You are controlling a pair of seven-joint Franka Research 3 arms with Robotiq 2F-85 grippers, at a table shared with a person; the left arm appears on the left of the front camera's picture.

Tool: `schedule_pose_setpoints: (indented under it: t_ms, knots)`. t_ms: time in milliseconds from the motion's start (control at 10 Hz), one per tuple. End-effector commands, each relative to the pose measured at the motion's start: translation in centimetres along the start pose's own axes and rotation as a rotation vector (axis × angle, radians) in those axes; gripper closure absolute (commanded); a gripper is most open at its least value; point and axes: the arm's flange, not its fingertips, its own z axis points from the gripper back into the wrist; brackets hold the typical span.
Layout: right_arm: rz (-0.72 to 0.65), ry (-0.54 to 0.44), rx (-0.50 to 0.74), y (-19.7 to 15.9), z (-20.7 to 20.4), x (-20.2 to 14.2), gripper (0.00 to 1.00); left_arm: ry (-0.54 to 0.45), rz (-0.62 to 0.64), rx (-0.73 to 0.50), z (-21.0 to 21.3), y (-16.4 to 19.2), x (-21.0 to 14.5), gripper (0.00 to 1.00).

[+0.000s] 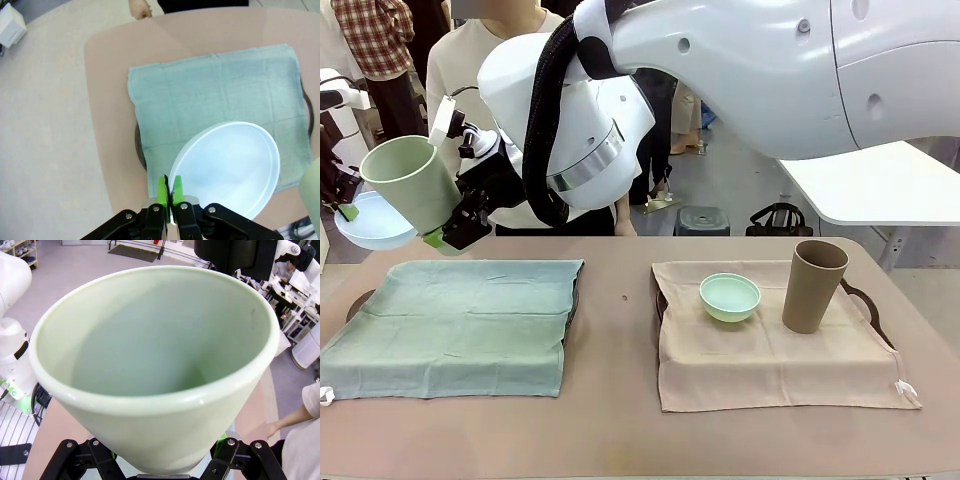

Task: Set up a tray with a mat and arrange the tableware.
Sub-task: Place the Picnic Bowl and Reusable plastic cup back onto the Handle tray in front of the human's position.

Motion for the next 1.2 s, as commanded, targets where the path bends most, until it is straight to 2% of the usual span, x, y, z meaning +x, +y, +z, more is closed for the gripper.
schedule_pose_setpoints:
  t_ms: [0, 100, 200, 400, 600, 900, 1100]
  knots:
    - [0.015, -0.007, 0.007, -0.4, -0.3, 0.3, 1.0, -0.004, -0.005, -0.001, 0.1, 0.0, 0.0, 0.96]
    - [0.015, -0.007, 0.007, -0.4, -0.3, 0.3, 1.0, -0.004, -0.005, -0.001, 0.1, 0.0, 0.0, 0.96]
    - [0.0, 0.0, 0.0, 0.0, 0.0, 0.0, 0.2, 0.0, 0.0, 0.0, 0.0, 0.0, 0.0, 0.96]
    - [-0.112, -0.227, 0.073, -0.3, 0.2, -4.7, 0.2, -0.008, -0.051, -0.109, -3.1, 1.0, 0.2, 0.96]
    - [-0.191, -0.303, 0.079, -0.2, 0.2, -8.6, 0.2, 0.036, -0.072, -0.137, -6.0, 1.2, -0.1, 0.96]
    - [-0.249, -0.303, 0.074, 0.6, -0.3, -14.2, 0.2, 0.083, -0.077, -0.198, -9.6, 1.5, 0.1, 0.96]
    - [-0.29, -0.238, 0.081, 1.3, -1.4, -17.2, 0.2, 0.089, -0.08, -0.226, -11.8, 1.3, 0.6, 0.96]
